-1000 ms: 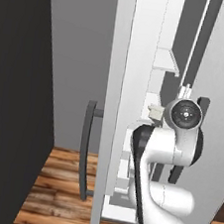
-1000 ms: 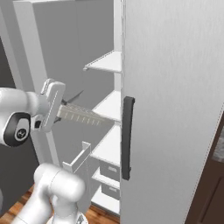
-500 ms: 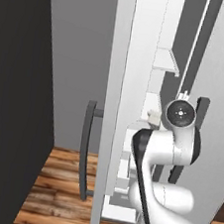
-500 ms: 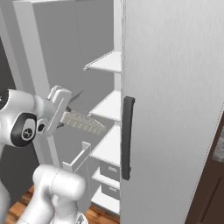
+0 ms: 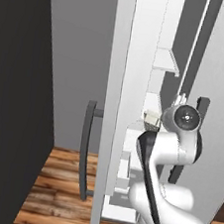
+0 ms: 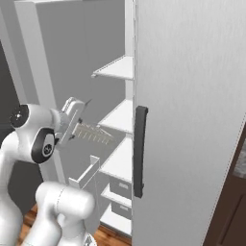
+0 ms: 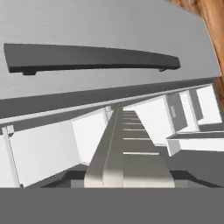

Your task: The ice cube tray has been filled with water. Take the tray and place it in the freezer to make ice. Close the freezer door after placing the tray.

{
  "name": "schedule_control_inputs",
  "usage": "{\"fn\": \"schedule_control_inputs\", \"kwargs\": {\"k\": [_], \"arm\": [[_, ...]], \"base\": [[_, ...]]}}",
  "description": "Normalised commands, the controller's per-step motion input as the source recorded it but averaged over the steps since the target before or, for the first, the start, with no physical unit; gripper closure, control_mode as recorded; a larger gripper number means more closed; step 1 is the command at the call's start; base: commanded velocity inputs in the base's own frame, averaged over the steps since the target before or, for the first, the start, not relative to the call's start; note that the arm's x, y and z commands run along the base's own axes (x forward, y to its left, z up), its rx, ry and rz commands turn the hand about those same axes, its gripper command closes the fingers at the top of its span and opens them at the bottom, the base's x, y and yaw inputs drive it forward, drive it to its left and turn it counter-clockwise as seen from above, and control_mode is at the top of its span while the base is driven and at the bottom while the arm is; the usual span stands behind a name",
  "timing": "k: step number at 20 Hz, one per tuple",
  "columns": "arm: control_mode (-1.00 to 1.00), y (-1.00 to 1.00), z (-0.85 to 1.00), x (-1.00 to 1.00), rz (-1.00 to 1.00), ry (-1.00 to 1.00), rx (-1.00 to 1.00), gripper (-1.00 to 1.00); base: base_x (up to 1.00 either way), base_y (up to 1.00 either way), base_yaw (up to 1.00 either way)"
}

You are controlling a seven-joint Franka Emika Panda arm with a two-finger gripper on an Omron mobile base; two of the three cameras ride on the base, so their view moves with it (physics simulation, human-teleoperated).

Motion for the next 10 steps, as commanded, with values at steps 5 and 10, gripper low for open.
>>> {"fn": "schedule_control_inputs", "kwargs": {"k": [5, 10], "arm": [[-1.00, -0.16, -0.74, 0.05, 0.19, -0.44, -0.05, 1.00], [-1.00, -0.13, -0.69, 0.20, 0.18, -0.47, -0.10, 1.00]], "base": [[0.00, 0.00, 0.00], [0.00, 0.00, 0.00]]}}
